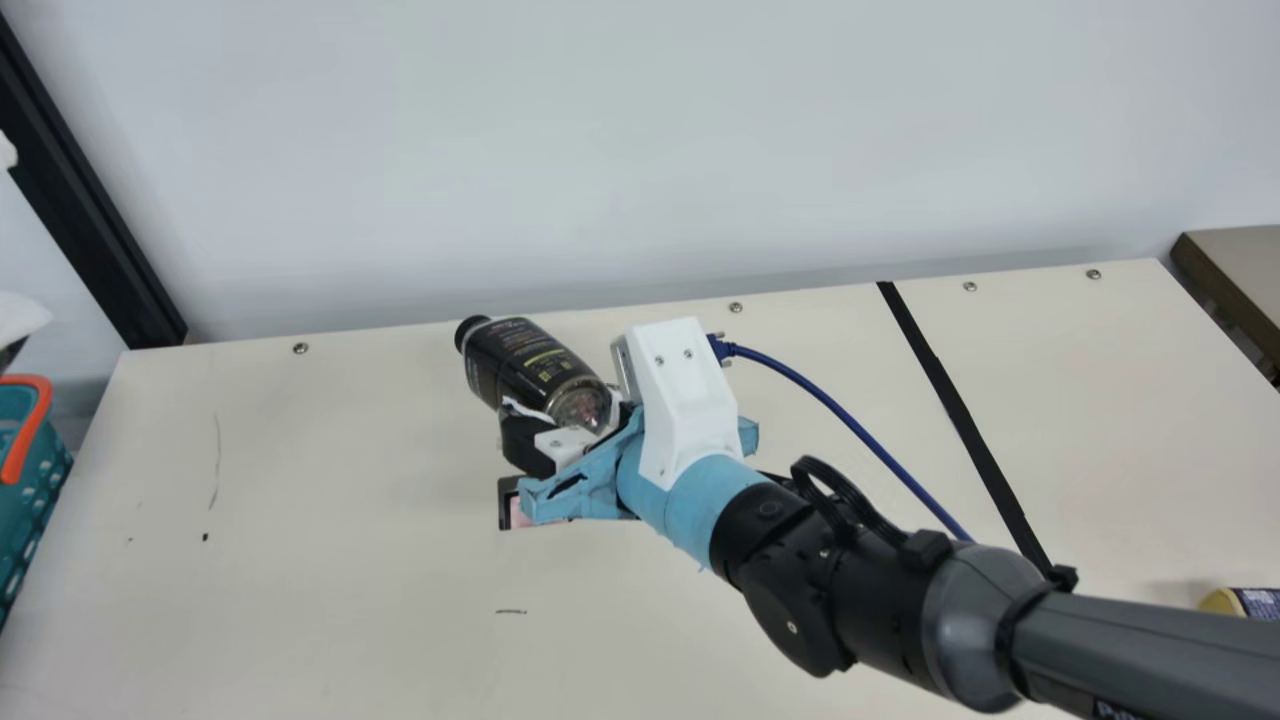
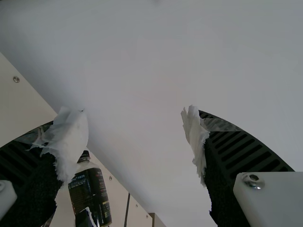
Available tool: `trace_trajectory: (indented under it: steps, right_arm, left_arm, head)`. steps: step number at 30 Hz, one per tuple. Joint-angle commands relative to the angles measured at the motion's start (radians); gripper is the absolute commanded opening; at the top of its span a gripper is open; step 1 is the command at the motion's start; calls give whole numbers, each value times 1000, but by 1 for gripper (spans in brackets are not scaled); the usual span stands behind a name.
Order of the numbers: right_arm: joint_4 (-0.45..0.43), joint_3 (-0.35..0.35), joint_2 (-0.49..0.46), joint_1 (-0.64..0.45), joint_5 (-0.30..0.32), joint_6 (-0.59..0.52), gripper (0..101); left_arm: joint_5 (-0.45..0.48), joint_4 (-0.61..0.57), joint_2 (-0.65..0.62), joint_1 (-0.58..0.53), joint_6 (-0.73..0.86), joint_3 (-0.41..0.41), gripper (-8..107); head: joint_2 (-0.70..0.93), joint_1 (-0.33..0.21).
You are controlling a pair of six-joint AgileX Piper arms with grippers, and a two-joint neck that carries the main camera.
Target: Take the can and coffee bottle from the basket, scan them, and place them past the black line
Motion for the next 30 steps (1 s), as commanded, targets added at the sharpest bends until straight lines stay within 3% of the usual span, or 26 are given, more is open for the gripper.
trace_trajectory:
  steps: [1,15,30]
  right_arm:
    - [7,0,0,-3,-2,-6,0]
    - [101,32,-75,-94,9,-114,0]
    - [285,162,-183,-360,-16,-343,0]
  left_arm:
    - [0,0,0,0,0,0,90]
    - [0,0,0,0,0,0,90]
    - [0,0,0,0,0,0,90]
  head:
    - [-1,-9]
    - [-1,-9]
    - [-1,-9]
